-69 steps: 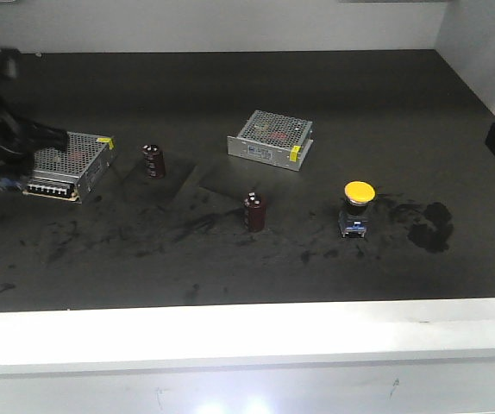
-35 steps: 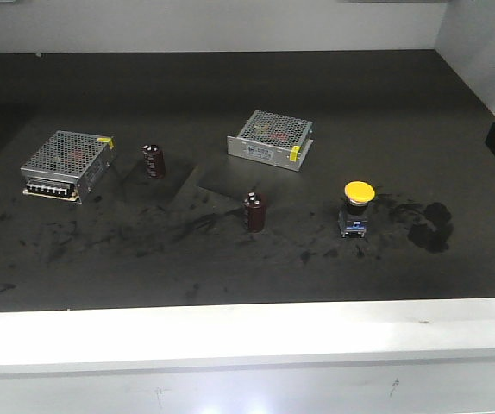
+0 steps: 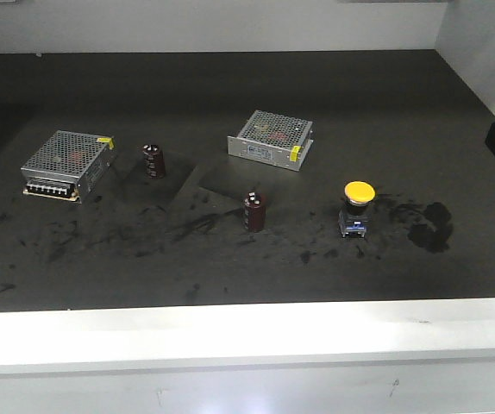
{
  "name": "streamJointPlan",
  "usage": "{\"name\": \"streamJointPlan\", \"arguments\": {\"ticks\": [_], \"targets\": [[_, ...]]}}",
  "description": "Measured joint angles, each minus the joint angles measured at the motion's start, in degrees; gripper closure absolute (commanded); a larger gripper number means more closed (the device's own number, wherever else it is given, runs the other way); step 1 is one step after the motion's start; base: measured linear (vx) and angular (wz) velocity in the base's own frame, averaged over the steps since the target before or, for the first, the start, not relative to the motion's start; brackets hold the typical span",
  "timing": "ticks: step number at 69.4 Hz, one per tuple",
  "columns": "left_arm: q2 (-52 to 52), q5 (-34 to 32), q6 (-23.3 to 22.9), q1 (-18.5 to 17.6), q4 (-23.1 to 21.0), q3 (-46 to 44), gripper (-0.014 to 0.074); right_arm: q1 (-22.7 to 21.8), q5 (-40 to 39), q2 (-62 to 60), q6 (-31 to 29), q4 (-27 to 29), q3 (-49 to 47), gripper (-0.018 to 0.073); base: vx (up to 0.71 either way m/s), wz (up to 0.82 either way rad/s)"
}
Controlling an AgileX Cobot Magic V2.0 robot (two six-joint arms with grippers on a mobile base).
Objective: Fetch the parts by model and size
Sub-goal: 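Lift the red-capped button with the left gripper away from the table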
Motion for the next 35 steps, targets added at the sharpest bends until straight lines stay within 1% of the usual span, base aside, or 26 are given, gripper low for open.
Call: {"name": "streamJointPlan", "arguments": {"ticks": [5,9,20,26,35], "targets": [[-3.3,0.1,0.1,0.0,0.0,2.2,0.0603,0.3,0.0,0.0,0.0,0.0,0.0,-0.0035,0.00,0.00],[-5.3,0.7,0.1,0.0,0.0,3.5,0.0603,1.4,0.0,0.3,-0.7,-0.1,-0.1,-0.0035,0.00,0.00],[-7.3,2.5,0.2,0.0,0.1,4.9,0.0603,8.4,0.9,4.8,-4.9,-0.2,-3.5,-0.0035,0.00,0.00],[-7.3,3.3,0.2,0.0,0.1,5.2,0.0603,10.7,4.3,9.1,-5.9,-0.2,-7.3,-0.0035,0.00,0.00],[-7.3,3.9,0.2,0.0,0.1,5.2,0.0603,11.3,12.1,17.1,-5.2,0.1,-15.5,-0.0035,0.00,0.00]]}}
